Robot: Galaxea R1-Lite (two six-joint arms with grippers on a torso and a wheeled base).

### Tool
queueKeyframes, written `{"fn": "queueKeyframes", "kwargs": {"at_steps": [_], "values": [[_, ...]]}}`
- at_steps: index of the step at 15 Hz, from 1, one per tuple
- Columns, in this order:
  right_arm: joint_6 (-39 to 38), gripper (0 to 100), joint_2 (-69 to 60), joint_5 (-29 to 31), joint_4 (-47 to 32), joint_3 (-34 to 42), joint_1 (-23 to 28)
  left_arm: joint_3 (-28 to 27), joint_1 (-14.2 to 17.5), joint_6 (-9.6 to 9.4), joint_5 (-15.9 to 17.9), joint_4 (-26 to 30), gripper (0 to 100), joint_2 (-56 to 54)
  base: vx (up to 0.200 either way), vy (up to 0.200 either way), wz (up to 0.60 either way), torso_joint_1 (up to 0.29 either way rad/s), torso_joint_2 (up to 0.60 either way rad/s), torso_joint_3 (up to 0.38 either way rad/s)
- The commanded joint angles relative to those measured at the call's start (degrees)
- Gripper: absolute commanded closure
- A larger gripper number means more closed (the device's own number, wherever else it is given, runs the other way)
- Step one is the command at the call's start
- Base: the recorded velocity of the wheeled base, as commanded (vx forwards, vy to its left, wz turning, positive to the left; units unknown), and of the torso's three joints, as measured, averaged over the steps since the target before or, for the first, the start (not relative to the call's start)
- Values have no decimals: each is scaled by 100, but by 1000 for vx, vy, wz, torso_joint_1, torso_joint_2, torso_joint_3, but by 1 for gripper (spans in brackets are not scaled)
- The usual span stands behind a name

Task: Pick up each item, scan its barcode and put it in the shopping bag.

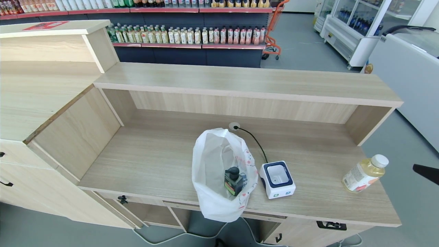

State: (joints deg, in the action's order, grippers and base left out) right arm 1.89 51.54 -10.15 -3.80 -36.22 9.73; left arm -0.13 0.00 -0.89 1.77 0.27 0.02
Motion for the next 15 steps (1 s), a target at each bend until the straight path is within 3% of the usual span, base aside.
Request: {"fn": "queueKeyframes", "kwargs": {"at_steps": [1,12,15], "values": [[13,0,102,-4,-6,18,3,5,0,1,-1,0,100,-2,0,-200,0,-2,-2,2],[215,0,207,5,2,467,12,5,0,10,-1,0,100,6,0,-200,0,0,2,4],[224,0,137,-4,2,581,3,5,0,19,8,0,100,6,0,0,0,0,0,0]]}}
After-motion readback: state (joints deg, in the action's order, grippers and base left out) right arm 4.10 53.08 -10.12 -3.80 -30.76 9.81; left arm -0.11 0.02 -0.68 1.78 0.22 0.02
